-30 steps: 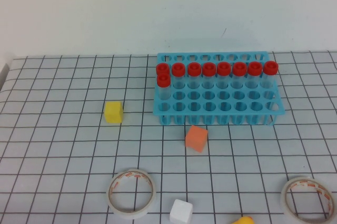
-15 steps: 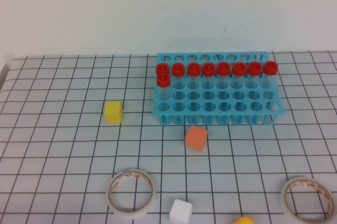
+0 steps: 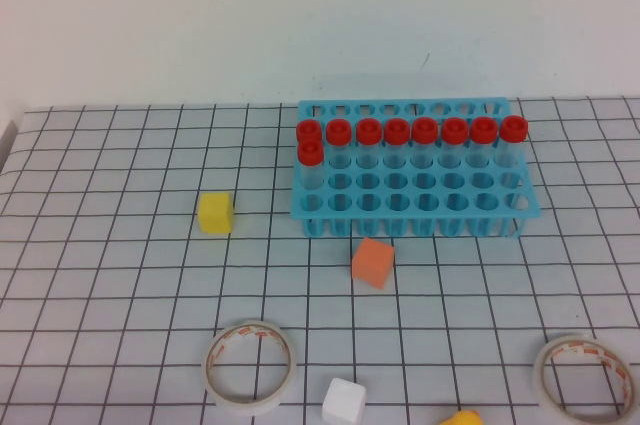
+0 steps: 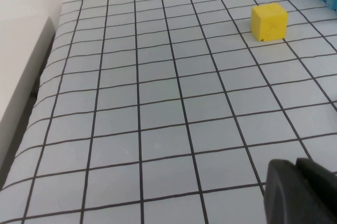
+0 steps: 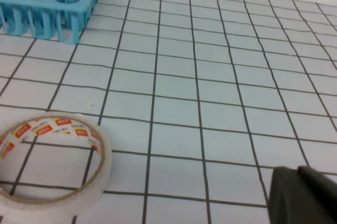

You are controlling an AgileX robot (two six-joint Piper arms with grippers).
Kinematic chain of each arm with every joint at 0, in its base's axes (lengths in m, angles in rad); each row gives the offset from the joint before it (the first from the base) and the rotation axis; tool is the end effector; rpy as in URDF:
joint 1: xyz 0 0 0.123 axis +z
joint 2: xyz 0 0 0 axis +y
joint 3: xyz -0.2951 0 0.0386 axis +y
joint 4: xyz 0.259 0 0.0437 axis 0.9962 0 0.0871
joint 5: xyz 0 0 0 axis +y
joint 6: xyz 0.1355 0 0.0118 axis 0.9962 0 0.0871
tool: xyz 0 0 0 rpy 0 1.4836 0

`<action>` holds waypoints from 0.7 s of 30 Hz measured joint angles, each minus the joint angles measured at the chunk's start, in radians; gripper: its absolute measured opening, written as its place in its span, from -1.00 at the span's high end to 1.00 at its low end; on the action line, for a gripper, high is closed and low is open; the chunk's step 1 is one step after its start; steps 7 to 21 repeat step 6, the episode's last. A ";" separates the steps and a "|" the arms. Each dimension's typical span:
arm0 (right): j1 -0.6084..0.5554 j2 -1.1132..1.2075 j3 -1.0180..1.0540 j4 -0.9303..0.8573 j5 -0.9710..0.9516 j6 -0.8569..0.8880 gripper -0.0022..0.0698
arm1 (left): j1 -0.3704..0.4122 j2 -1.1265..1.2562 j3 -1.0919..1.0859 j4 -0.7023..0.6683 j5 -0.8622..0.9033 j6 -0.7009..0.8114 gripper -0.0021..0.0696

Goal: Place the test tubes

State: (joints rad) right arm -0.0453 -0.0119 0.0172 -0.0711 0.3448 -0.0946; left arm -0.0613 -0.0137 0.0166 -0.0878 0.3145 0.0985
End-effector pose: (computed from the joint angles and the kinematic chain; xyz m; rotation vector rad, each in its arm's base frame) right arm 0.0948 -0.0076 0.1651 -0.0898 1.8339 -0.1673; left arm 0.0955 -0.0096 0.1696 0.0880 1.7980 -0.0575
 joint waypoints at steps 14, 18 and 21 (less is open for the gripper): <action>0.000 0.000 0.000 0.000 0.000 0.000 0.94 | 0.000 0.000 0.000 0.000 0.000 -0.003 0.95; 0.000 0.000 0.000 0.000 0.000 0.000 0.94 | 0.000 0.000 0.000 0.000 0.000 -0.003 0.95; 0.000 0.000 0.000 0.000 0.000 0.000 0.94 | 0.000 0.000 0.000 0.000 0.000 -0.003 0.95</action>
